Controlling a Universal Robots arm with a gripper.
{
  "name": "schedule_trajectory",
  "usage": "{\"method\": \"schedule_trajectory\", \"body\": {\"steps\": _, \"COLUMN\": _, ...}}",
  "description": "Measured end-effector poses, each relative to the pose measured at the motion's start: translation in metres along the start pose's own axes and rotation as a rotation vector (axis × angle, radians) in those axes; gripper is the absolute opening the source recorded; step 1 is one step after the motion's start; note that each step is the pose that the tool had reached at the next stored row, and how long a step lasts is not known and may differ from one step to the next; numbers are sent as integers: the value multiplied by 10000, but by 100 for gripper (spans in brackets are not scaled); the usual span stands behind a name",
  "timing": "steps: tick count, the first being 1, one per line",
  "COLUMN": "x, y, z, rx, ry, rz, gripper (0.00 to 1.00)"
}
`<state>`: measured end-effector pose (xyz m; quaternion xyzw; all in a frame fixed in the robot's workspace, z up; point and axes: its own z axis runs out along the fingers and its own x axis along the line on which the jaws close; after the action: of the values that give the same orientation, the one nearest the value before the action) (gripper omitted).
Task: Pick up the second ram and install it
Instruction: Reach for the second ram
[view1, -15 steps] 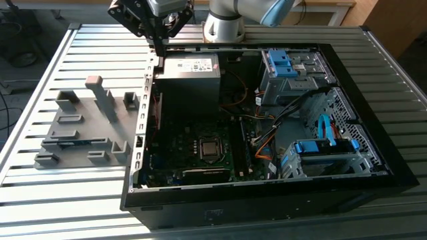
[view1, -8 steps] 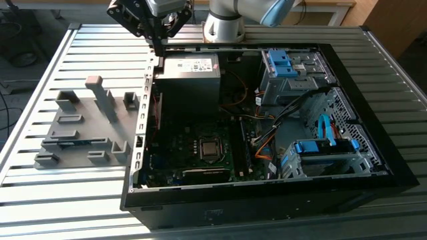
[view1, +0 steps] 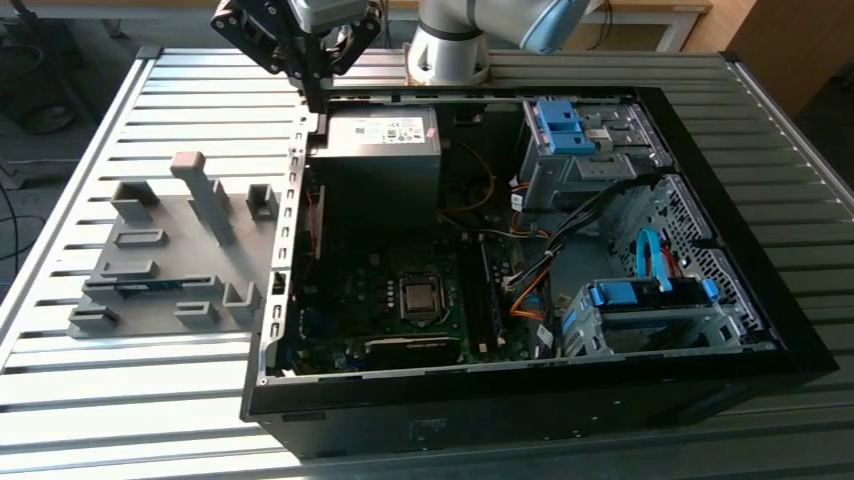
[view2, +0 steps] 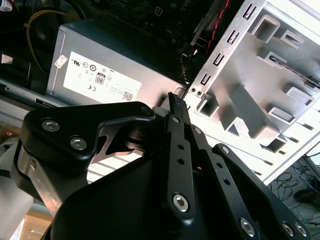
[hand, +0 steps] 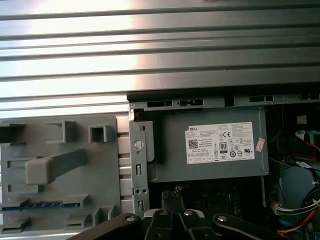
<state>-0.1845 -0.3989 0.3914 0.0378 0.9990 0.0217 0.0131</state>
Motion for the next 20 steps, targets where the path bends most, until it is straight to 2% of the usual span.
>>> {"method": "schedule_trajectory", "body": {"steps": 20, "x": 51, "y": -4, "z": 0, "rx": 0, "ry": 1, "rz": 0, "gripper": 11}}
